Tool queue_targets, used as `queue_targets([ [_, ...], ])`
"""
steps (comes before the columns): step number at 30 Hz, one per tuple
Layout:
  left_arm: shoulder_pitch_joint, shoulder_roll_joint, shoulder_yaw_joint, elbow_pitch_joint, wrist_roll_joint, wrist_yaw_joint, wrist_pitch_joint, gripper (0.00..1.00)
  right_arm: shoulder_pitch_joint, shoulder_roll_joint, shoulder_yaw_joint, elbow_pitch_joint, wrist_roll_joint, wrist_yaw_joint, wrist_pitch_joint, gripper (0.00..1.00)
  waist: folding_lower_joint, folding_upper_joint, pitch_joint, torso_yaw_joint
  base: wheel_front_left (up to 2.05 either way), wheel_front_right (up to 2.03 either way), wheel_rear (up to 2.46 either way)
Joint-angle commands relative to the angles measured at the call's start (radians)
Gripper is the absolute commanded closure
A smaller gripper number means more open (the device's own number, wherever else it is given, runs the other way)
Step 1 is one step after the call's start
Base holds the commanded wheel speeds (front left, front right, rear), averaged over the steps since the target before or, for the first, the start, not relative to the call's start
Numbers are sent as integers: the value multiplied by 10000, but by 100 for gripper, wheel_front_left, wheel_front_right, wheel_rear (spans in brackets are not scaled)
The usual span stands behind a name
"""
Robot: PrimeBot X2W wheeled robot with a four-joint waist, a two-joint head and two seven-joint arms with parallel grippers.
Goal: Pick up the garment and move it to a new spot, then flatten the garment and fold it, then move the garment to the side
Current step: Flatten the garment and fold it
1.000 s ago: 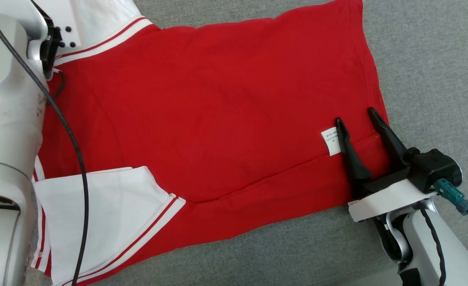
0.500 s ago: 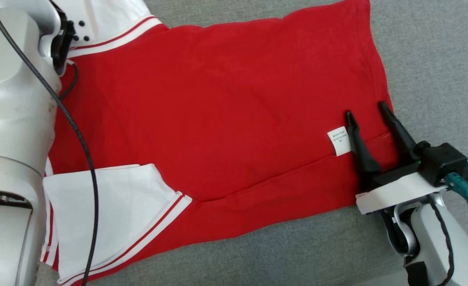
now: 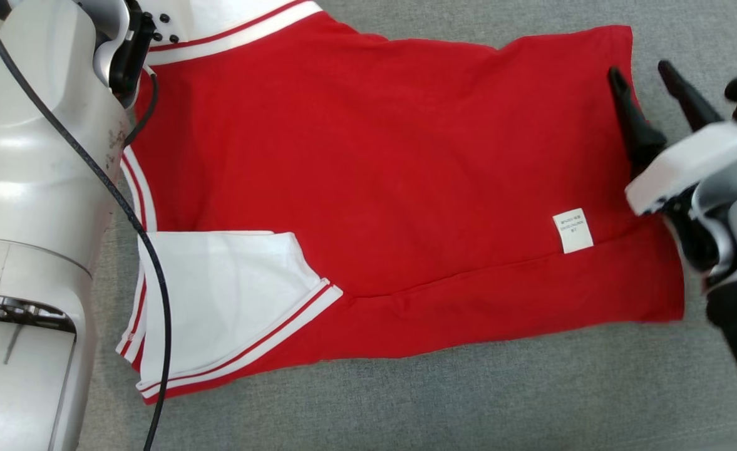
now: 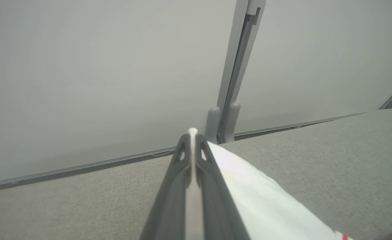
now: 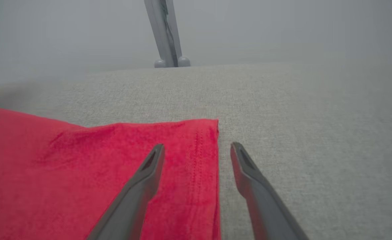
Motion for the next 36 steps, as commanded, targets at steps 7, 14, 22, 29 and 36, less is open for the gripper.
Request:
queue_targets([
  [7, 286, 29, -609, -763, -327, -76, -46, 100, -2206, -432, 520, 1600, 114, 0, 2748, 0, 0, 0, -153, 244, 0, 0, 0],
  [14, 548, 289, -1213, -1582, -804, -79, 362, 100, -3575, -173, 961, 3133, 25, 0, 4412, 0, 0, 0, -190, 460, 0, 0, 0],
  [22, 744, 409, -1511, -2069, -1114, -80, 578, 100, -4146, -110, 1274, 4208, -48, 0, 4844, 2, 0, 0, -183, 709, 0, 0, 0],
  [29, 809, 551, -1593, -2250, -1233, -81, 625, 100, -4252, -197, 1706, 4552, 83, 0, 4744, 100, 0, 0, -229, 814, 0, 0, 0],
  [36, 678, 827, -1536, -2659, -1076, 23, -350, 100, -4645, -410, 1907, 4421, -116, 0, 2878, 100, 0, 0, -287, 820, 0, 0, 0],
])
